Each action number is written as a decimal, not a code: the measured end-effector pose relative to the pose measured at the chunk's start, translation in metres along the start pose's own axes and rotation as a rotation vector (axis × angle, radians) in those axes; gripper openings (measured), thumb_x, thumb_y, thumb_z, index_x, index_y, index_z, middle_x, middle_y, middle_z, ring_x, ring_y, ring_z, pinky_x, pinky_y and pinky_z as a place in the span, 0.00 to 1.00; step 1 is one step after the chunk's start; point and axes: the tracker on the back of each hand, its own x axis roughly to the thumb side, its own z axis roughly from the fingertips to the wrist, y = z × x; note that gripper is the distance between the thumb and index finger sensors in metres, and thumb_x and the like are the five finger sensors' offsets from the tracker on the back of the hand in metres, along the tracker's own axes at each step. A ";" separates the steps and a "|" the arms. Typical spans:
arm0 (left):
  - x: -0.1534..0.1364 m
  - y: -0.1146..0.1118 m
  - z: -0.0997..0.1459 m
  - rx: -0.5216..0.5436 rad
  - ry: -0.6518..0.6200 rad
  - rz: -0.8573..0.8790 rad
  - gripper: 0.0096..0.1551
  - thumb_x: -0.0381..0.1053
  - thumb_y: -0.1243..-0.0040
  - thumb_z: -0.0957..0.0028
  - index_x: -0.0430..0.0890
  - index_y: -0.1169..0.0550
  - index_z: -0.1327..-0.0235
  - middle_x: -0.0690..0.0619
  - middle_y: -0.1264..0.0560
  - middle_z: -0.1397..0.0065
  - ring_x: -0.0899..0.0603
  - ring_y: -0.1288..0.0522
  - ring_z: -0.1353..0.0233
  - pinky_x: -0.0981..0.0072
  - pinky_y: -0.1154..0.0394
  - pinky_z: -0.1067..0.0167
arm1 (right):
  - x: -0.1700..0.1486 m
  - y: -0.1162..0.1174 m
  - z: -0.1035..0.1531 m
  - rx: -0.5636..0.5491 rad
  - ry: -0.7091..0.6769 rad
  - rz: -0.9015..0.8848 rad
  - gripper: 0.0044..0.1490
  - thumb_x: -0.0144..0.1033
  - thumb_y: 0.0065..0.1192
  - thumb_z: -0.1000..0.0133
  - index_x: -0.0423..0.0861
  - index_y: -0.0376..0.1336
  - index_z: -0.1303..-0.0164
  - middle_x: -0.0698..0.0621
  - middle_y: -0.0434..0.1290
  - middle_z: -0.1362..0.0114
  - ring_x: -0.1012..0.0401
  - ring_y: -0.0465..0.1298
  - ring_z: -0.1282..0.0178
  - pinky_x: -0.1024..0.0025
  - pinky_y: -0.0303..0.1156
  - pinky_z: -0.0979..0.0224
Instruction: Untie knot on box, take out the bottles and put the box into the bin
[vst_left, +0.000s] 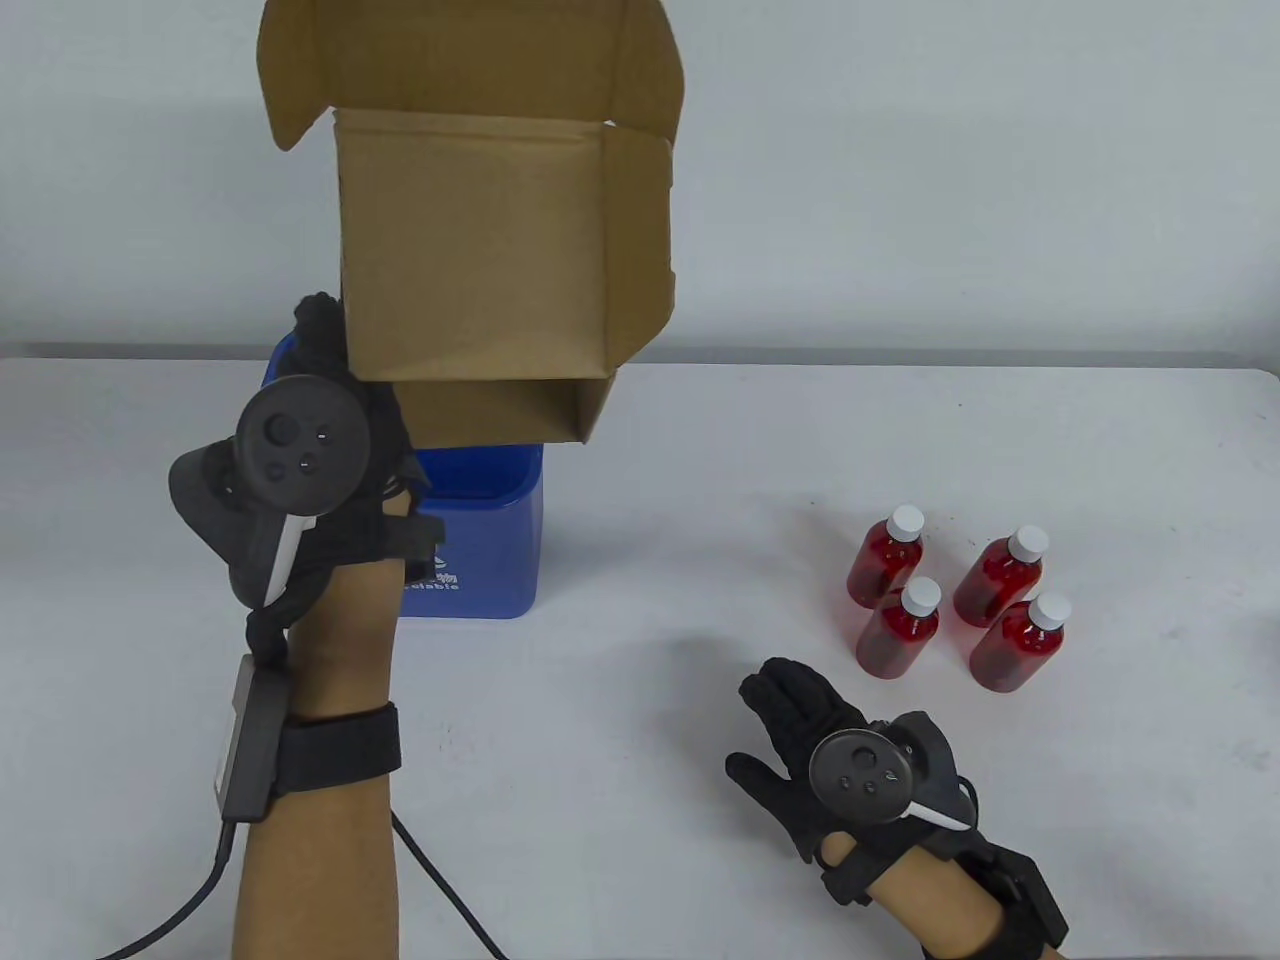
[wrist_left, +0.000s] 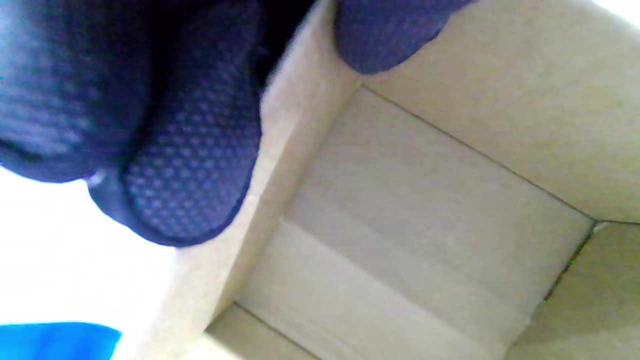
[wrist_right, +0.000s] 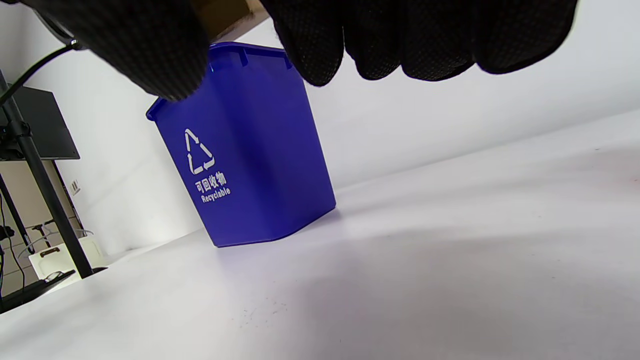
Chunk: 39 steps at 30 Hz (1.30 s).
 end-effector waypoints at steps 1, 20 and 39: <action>-0.005 -0.001 0.000 0.008 0.006 -0.010 0.34 0.51 0.51 0.43 0.36 0.37 0.28 0.41 0.23 0.40 0.33 0.09 0.63 0.49 0.10 0.67 | 0.000 0.000 0.000 0.000 0.000 -0.001 0.46 0.54 0.55 0.44 0.33 0.53 0.27 0.32 0.52 0.23 0.30 0.60 0.27 0.34 0.61 0.34; -0.084 -0.028 0.003 -0.140 0.318 0.091 0.37 0.52 0.43 0.43 0.34 0.35 0.27 0.36 0.23 0.38 0.29 0.10 0.56 0.43 0.10 0.60 | 0.002 0.002 0.000 0.018 0.001 0.007 0.46 0.54 0.55 0.44 0.33 0.53 0.27 0.32 0.52 0.23 0.30 0.59 0.27 0.34 0.61 0.34; -0.061 -0.030 0.011 -0.233 0.148 0.074 0.45 0.59 0.41 0.45 0.37 0.40 0.22 0.37 0.28 0.30 0.29 0.15 0.51 0.42 0.16 0.57 | 0.003 0.003 0.000 0.025 0.002 0.007 0.46 0.55 0.55 0.44 0.33 0.53 0.27 0.33 0.52 0.22 0.30 0.59 0.27 0.35 0.61 0.34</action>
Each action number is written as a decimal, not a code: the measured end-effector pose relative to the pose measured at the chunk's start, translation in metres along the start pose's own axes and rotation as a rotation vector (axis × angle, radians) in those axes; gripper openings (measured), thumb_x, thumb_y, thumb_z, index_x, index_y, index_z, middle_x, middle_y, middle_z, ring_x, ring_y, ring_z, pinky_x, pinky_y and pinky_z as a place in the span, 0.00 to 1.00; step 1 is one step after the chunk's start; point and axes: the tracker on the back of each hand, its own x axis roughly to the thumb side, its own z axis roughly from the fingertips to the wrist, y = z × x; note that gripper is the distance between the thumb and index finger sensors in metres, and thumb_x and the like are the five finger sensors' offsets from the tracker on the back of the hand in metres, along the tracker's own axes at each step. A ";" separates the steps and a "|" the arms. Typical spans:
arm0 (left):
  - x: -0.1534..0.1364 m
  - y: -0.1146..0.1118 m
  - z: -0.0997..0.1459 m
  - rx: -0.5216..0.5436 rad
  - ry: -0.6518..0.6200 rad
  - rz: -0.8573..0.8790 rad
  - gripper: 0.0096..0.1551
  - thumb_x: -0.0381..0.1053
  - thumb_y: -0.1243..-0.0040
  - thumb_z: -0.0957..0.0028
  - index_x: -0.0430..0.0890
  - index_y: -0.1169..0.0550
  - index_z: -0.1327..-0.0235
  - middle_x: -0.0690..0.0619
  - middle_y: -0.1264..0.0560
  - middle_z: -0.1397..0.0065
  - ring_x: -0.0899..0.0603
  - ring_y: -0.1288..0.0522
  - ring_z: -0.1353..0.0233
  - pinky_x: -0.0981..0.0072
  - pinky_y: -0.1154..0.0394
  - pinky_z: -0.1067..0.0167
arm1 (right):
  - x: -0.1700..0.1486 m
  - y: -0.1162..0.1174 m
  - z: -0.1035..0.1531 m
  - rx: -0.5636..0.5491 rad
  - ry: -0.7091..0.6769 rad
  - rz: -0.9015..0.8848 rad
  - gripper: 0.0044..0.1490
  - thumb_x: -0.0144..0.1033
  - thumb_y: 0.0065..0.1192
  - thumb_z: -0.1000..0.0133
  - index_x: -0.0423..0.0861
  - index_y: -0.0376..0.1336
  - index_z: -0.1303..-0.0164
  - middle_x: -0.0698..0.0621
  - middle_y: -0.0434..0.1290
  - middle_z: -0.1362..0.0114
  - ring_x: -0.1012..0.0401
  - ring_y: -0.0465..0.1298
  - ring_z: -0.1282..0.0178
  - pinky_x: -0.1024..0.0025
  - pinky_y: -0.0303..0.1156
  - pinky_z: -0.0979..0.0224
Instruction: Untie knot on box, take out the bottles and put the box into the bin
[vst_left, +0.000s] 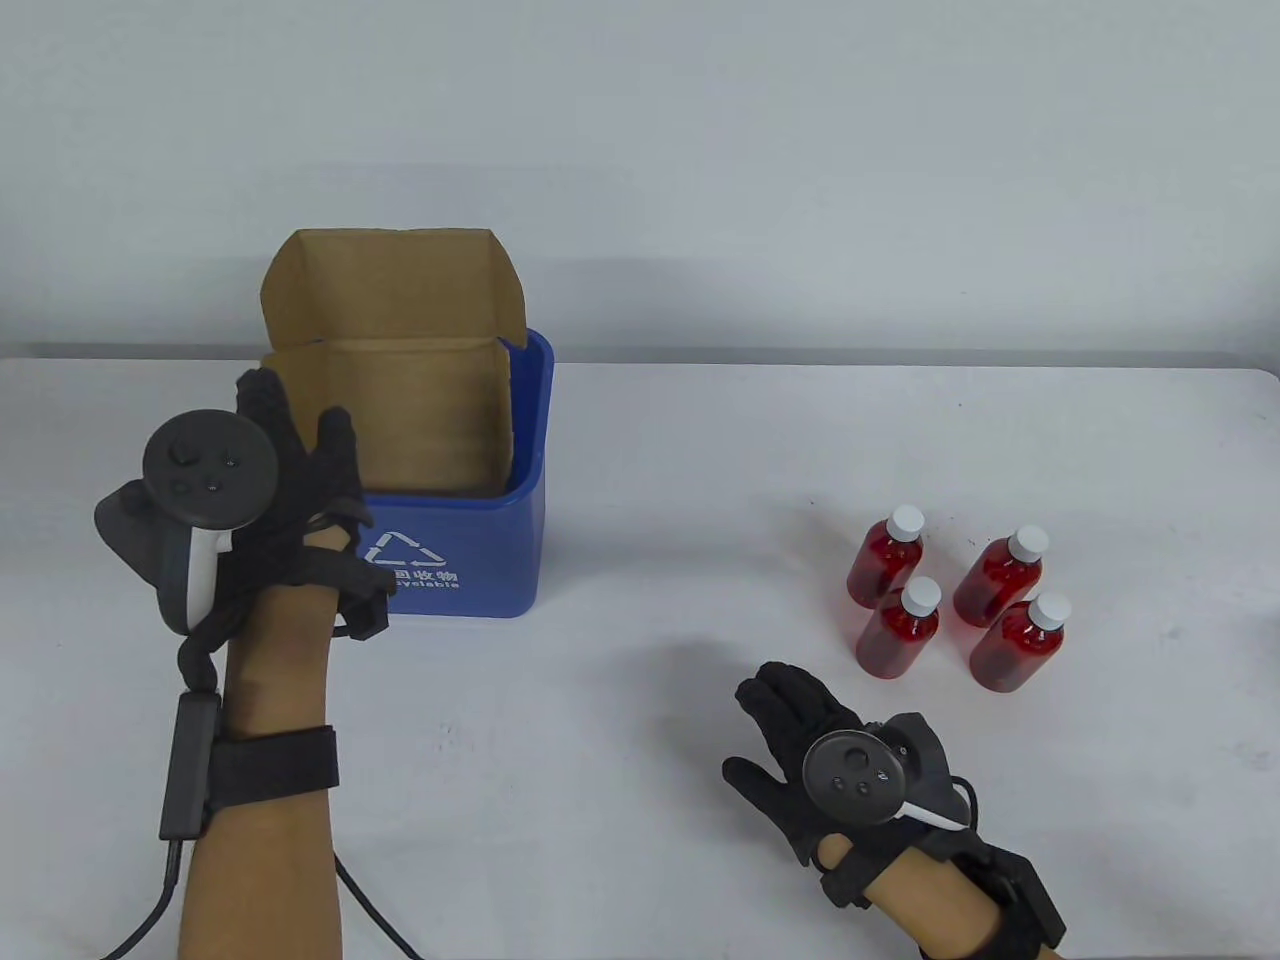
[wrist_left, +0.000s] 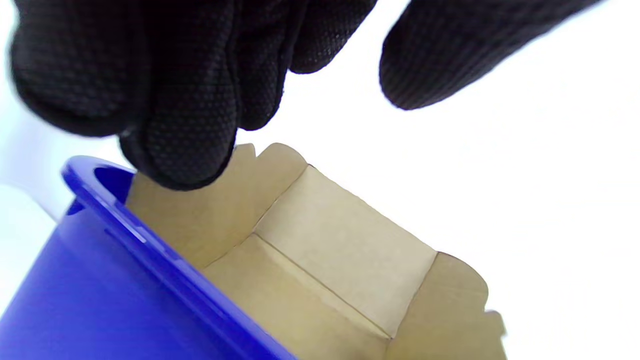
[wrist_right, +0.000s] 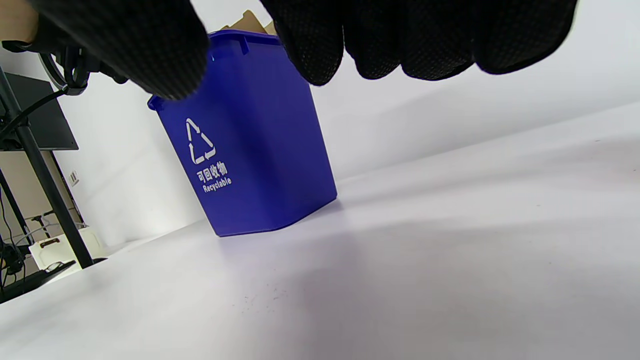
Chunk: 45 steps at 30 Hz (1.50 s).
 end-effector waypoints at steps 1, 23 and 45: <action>0.002 -0.001 0.002 0.000 -0.017 -0.005 0.45 0.59 0.41 0.45 0.37 0.40 0.22 0.37 0.28 0.30 0.29 0.15 0.51 0.42 0.17 0.57 | 0.000 0.000 0.000 -0.001 0.000 -0.001 0.46 0.55 0.55 0.44 0.33 0.53 0.27 0.32 0.52 0.22 0.30 0.59 0.27 0.35 0.61 0.34; 0.013 -0.048 0.146 -0.028 -0.513 -0.048 0.47 0.62 0.40 0.45 0.39 0.39 0.20 0.36 0.34 0.24 0.24 0.21 0.40 0.35 0.23 0.46 | -0.006 -0.009 0.003 -0.062 0.028 -0.015 0.48 0.54 0.55 0.44 0.33 0.50 0.25 0.32 0.49 0.22 0.29 0.56 0.26 0.33 0.59 0.33; -0.006 -0.165 0.194 -0.354 -0.680 -0.124 0.51 0.67 0.42 0.46 0.43 0.44 0.16 0.39 0.44 0.16 0.16 0.46 0.20 0.16 0.46 0.31 | 0.015 0.018 -0.003 -0.051 0.094 0.109 0.50 0.56 0.54 0.44 0.33 0.47 0.24 0.32 0.46 0.21 0.28 0.50 0.25 0.31 0.54 0.32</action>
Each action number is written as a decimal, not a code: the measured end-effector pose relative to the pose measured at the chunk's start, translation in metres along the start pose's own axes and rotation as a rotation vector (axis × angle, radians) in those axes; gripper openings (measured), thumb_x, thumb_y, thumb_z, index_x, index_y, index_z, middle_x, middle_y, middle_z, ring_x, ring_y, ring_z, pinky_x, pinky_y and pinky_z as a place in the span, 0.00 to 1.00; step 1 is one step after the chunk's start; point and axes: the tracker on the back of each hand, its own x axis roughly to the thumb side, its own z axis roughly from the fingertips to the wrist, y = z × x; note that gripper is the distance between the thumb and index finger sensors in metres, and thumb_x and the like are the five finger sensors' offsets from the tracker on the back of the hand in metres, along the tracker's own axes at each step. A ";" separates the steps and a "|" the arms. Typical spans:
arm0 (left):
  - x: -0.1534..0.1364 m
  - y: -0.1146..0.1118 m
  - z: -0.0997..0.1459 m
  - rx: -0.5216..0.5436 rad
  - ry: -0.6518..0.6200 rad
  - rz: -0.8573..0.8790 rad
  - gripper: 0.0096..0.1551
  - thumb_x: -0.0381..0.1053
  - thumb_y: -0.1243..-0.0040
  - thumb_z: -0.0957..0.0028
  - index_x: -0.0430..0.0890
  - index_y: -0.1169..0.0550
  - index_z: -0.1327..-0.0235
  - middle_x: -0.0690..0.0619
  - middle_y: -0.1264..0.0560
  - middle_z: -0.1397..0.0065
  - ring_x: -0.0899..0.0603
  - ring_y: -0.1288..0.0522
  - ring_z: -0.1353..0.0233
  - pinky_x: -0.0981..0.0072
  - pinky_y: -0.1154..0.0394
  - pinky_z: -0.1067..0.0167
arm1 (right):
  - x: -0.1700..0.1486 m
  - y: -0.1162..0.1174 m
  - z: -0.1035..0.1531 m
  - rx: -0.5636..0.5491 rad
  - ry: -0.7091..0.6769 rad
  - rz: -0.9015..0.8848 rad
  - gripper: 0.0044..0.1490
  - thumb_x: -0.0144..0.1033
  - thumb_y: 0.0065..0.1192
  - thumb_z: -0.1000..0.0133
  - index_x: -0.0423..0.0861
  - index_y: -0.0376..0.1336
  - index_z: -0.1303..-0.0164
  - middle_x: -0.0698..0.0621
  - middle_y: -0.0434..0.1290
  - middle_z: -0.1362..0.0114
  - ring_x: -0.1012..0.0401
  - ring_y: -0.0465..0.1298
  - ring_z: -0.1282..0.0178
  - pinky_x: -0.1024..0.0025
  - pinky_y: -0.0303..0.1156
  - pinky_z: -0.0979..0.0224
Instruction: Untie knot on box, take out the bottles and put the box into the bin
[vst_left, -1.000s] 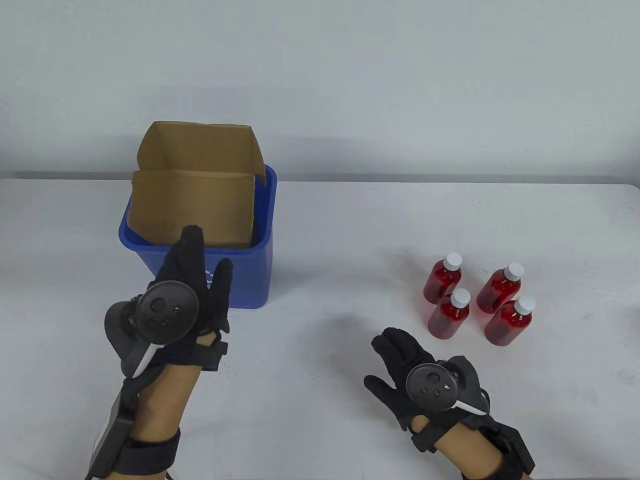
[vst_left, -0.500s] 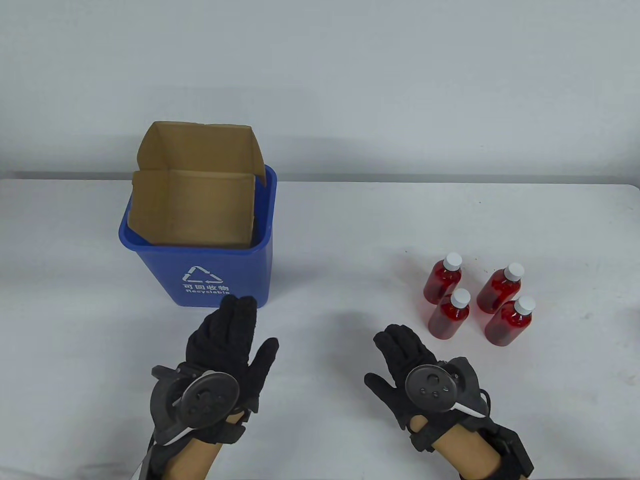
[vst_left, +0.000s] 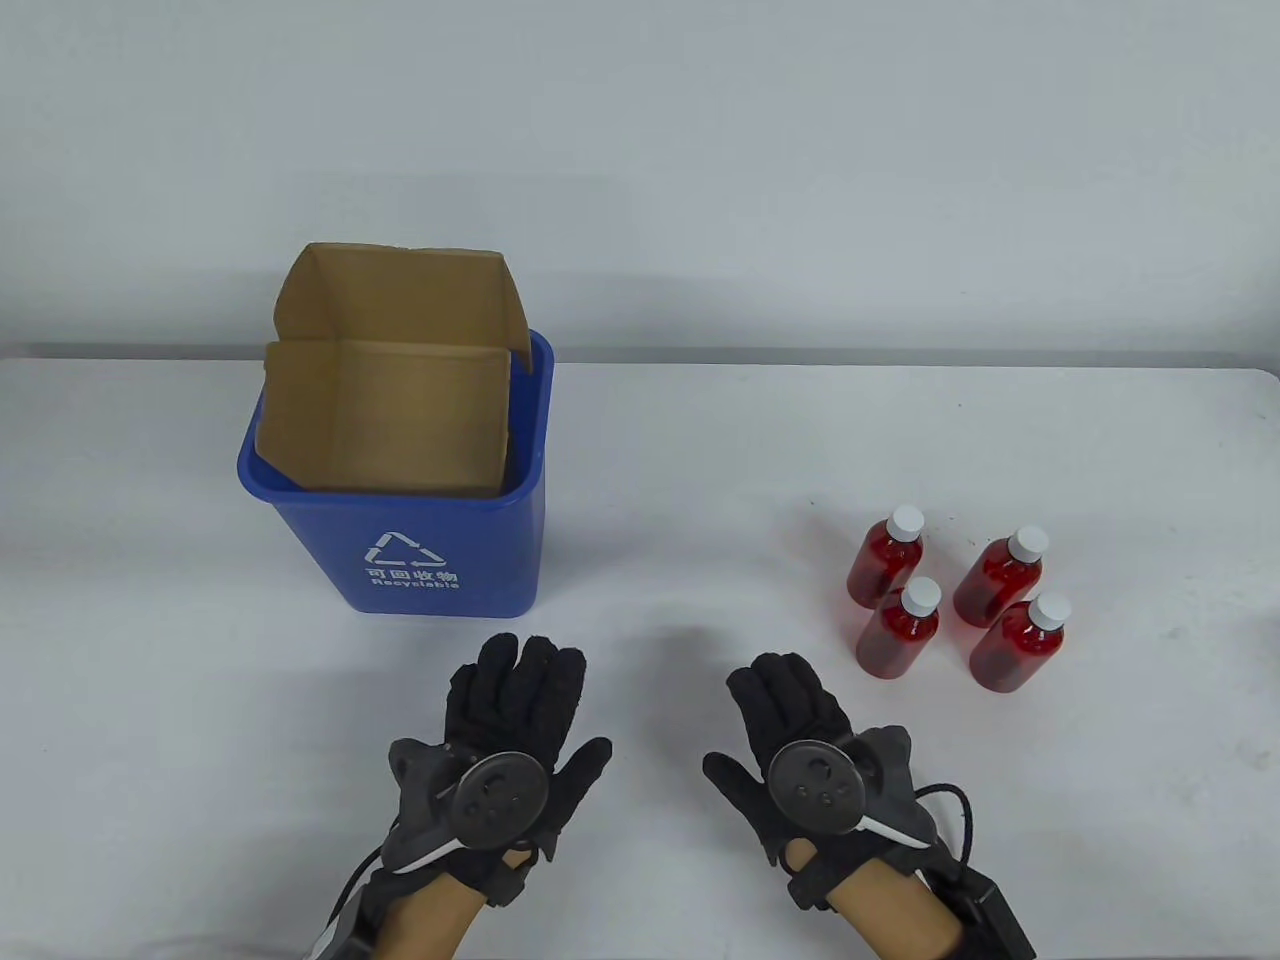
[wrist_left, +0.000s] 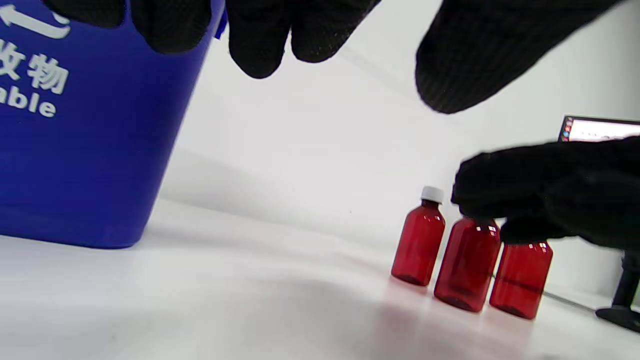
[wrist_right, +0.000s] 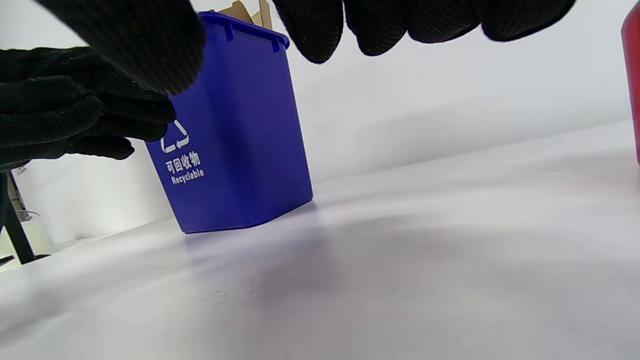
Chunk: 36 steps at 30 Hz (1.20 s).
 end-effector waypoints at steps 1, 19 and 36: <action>0.003 -0.002 -0.001 -0.008 -0.004 -0.009 0.52 0.67 0.43 0.46 0.44 0.45 0.16 0.39 0.44 0.16 0.16 0.47 0.19 0.16 0.47 0.31 | 0.004 0.000 0.001 -0.004 0.003 0.025 0.50 0.56 0.54 0.44 0.33 0.47 0.24 0.32 0.45 0.21 0.28 0.50 0.24 0.31 0.54 0.32; 0.022 -0.010 0.005 -0.048 0.023 -0.049 0.51 0.67 0.47 0.45 0.45 0.48 0.16 0.40 0.47 0.15 0.17 0.49 0.19 0.14 0.50 0.32 | 0.008 -0.004 0.007 -0.030 -0.009 0.051 0.50 0.56 0.53 0.44 0.34 0.47 0.23 0.32 0.44 0.20 0.28 0.48 0.24 0.29 0.51 0.32; 0.017 -0.013 -0.002 -0.109 0.064 -0.013 0.52 0.67 0.47 0.45 0.45 0.50 0.16 0.40 0.49 0.15 0.17 0.51 0.18 0.14 0.51 0.31 | 0.001 -0.006 0.010 -0.012 -0.056 0.009 0.50 0.56 0.53 0.44 0.34 0.47 0.24 0.32 0.46 0.21 0.28 0.49 0.24 0.29 0.52 0.32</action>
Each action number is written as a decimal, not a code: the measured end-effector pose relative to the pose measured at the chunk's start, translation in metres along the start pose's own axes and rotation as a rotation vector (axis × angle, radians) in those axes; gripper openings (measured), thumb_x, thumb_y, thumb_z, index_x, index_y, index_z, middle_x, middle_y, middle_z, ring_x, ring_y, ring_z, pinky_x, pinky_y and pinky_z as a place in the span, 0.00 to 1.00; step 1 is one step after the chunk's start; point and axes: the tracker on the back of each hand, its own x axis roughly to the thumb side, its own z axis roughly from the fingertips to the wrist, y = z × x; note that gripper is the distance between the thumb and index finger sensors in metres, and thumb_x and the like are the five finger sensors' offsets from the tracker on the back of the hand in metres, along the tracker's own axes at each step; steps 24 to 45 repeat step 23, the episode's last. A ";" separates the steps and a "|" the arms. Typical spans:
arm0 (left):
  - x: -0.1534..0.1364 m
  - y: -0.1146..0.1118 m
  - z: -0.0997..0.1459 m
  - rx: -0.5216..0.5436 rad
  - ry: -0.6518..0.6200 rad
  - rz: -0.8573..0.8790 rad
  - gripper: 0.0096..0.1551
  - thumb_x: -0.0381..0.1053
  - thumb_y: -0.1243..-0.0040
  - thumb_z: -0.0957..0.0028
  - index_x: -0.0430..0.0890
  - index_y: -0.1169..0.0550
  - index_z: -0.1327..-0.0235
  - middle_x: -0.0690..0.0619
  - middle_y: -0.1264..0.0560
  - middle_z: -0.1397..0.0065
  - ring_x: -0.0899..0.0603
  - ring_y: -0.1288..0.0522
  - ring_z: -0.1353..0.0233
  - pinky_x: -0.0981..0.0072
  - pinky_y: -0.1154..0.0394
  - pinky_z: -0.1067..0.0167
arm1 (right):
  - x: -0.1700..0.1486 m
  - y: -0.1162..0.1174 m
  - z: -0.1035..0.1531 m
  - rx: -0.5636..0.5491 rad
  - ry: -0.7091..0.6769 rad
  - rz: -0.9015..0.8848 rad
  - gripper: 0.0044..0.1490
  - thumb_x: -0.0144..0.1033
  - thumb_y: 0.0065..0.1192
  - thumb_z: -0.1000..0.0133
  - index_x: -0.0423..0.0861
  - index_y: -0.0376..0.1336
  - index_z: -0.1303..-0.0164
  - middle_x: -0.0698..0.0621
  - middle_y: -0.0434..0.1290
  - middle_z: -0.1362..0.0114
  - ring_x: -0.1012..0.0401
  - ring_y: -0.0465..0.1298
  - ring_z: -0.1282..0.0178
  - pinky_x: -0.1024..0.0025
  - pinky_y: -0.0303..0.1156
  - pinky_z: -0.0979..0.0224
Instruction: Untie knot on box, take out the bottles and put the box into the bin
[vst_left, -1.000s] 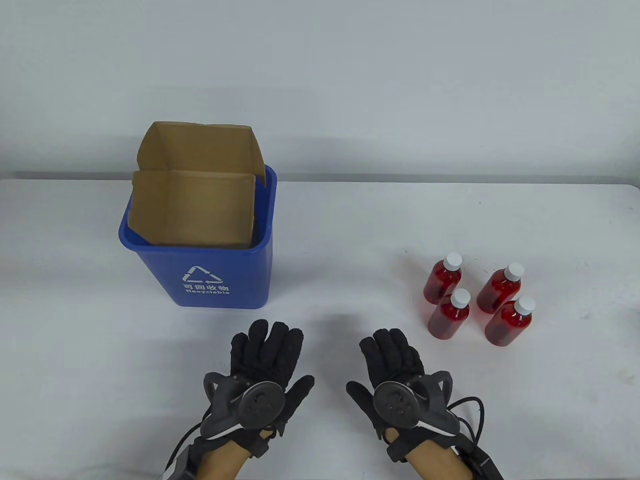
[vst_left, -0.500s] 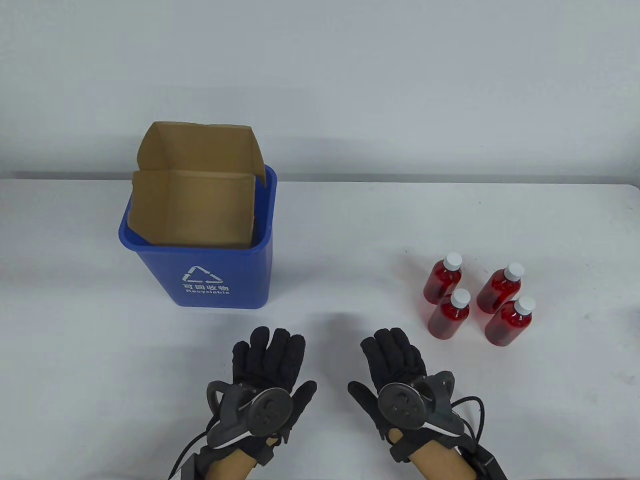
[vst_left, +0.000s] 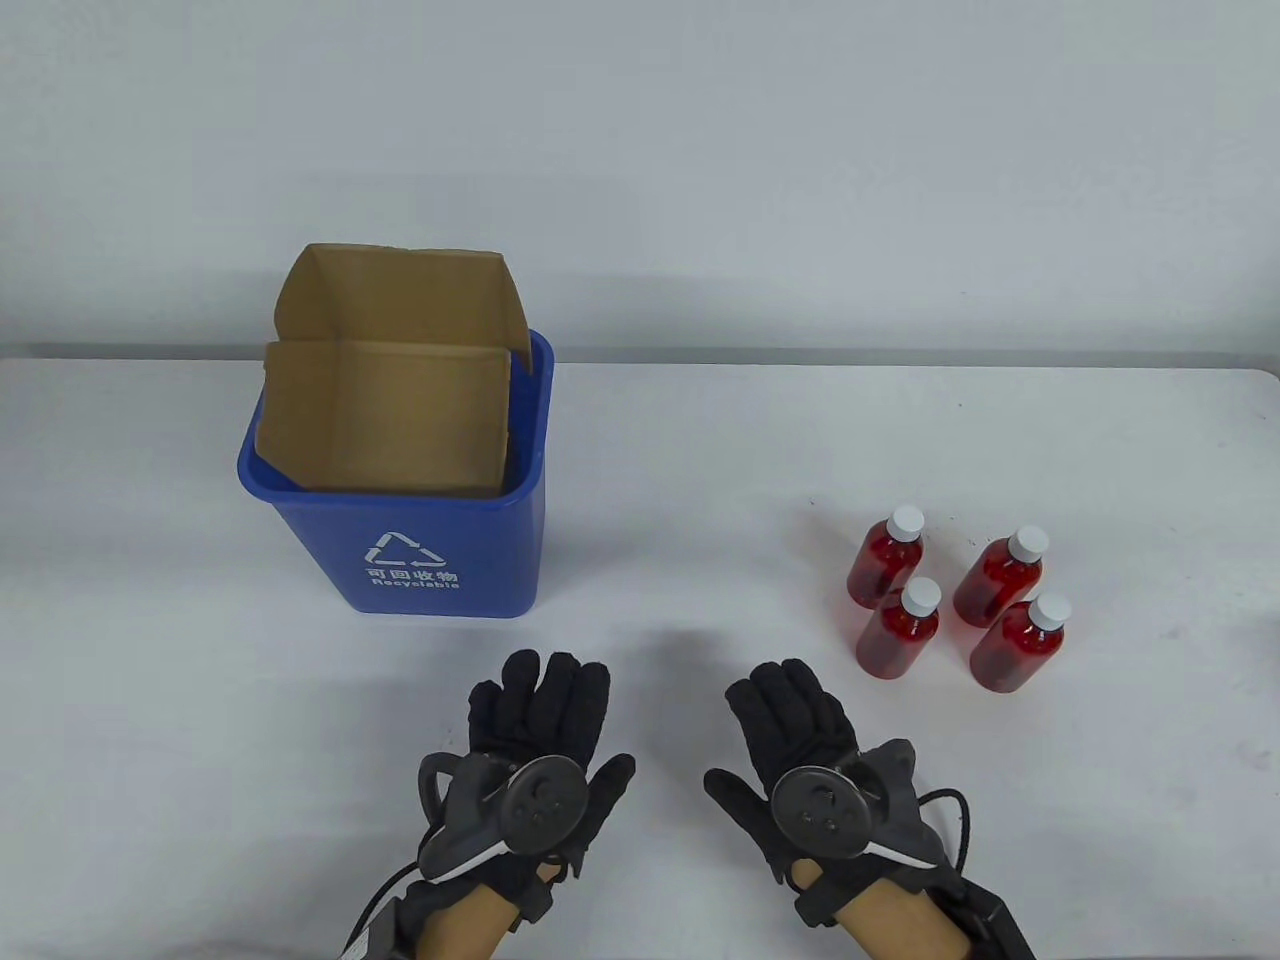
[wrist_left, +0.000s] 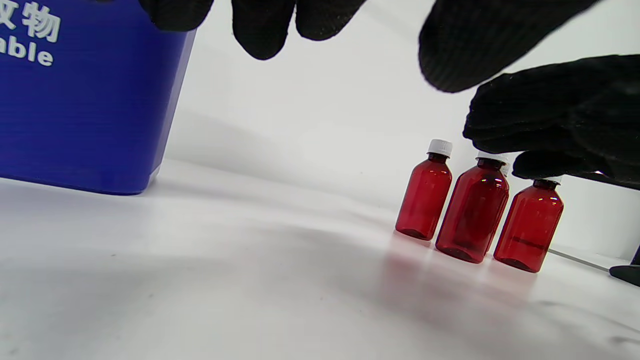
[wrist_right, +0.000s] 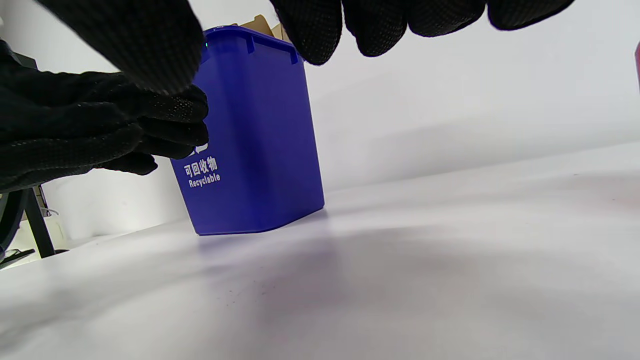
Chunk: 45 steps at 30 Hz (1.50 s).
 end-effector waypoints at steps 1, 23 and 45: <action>0.000 0.000 0.000 -0.001 0.001 0.001 0.52 0.67 0.47 0.45 0.45 0.51 0.16 0.40 0.49 0.15 0.17 0.52 0.18 0.14 0.51 0.31 | -0.002 -0.001 0.001 -0.001 0.002 -0.004 0.50 0.56 0.53 0.44 0.34 0.47 0.24 0.32 0.46 0.21 0.28 0.49 0.24 0.29 0.52 0.32; 0.007 0.002 0.004 0.002 0.000 -0.016 0.51 0.65 0.48 0.44 0.45 0.51 0.16 0.40 0.50 0.15 0.17 0.54 0.18 0.14 0.53 0.31 | 0.005 -0.002 0.004 0.002 -0.024 -0.018 0.50 0.56 0.53 0.44 0.34 0.47 0.24 0.32 0.46 0.21 0.28 0.49 0.24 0.30 0.53 0.32; 0.007 0.002 0.004 0.002 0.000 -0.016 0.51 0.65 0.48 0.44 0.45 0.51 0.16 0.40 0.50 0.15 0.17 0.54 0.18 0.14 0.53 0.31 | 0.005 -0.002 0.004 0.002 -0.024 -0.018 0.50 0.56 0.53 0.44 0.34 0.47 0.24 0.32 0.46 0.21 0.28 0.49 0.24 0.30 0.53 0.32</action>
